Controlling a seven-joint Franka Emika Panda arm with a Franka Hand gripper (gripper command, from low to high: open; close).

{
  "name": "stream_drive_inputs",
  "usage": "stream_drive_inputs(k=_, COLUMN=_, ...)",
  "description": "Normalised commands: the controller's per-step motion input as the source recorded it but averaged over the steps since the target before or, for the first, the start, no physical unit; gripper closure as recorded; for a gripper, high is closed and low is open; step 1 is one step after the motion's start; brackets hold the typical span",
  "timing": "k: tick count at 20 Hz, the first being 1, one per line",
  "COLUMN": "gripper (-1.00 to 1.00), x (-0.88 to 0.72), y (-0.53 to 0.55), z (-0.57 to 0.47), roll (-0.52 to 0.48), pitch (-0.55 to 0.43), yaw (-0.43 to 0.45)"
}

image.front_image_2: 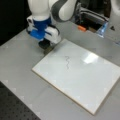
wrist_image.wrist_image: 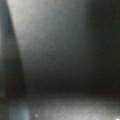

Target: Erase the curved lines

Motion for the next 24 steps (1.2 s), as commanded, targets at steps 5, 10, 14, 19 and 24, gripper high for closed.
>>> stream_drive_inputs(k=5, gripper=1.0, x=0.04, y=0.02, z=0.07, roll=0.061, pitch=0.085, yaw=-0.139)
stream_drive_inputs(k=10, gripper=1.0, x=0.0, y=0.14, z=0.07, roll=0.154, pitch=-0.007, yaw=-0.304)
stream_drive_inputs(k=14, gripper=1.0, x=-0.06, y=0.25, z=-0.02, roll=0.135, pitch=-0.09, yaw=-0.333)
stream_drive_inputs(k=19, gripper=1.0, x=-0.15, y=0.26, z=-0.08, roll=0.091, pitch=-0.106, yaw=-0.296)
stream_drive_inputs(k=24, gripper=1.0, x=-0.23, y=0.19, z=-0.04, roll=-0.062, pitch=-0.098, yaw=-0.317)
